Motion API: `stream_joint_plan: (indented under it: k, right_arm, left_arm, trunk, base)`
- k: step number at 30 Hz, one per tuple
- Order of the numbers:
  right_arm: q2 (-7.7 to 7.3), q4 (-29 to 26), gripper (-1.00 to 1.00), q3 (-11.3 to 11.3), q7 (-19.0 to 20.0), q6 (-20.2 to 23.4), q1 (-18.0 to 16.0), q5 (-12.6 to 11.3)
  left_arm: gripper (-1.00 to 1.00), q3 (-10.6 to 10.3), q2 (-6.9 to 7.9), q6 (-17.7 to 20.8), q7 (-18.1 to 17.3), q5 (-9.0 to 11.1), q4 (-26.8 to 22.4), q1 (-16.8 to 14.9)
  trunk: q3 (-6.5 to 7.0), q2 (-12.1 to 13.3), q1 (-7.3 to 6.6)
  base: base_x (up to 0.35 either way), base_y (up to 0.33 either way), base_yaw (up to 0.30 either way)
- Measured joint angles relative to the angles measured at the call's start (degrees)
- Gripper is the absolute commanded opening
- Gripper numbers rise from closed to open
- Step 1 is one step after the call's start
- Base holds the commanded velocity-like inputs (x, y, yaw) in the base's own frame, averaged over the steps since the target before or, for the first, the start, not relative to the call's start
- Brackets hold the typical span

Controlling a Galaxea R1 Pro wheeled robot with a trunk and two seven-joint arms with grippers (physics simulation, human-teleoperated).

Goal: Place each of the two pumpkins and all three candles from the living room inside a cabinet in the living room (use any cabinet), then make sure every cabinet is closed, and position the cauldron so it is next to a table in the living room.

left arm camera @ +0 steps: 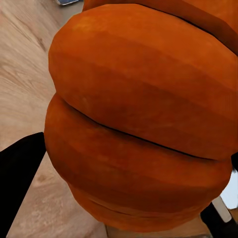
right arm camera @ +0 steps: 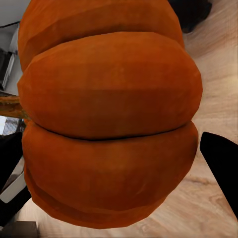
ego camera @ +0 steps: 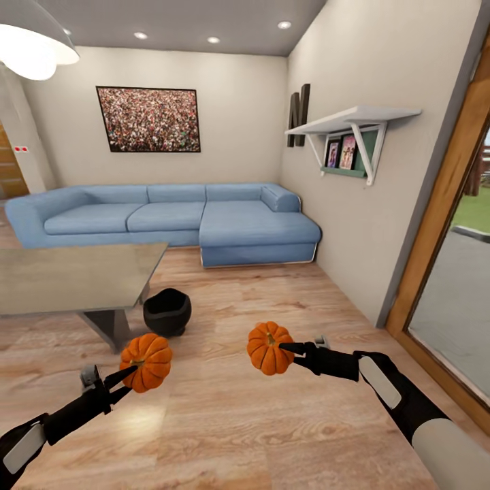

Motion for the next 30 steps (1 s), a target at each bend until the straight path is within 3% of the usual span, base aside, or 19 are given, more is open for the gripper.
stream_joint_plan:
  k: [30]
  right_arm:
    - [0.0, 0.01, -1.0, 0.01, 0.0, -0.04, 0.01, 0.1]
  left_arm:
    - [-1.0, -0.16, 0.0, -0.12, 0.01, -0.11, 0.03, 0.01]
  trunk:
    - [8.84, 0.41, -0.77]
  base:
    - [0.0, 0.0, 0.208]
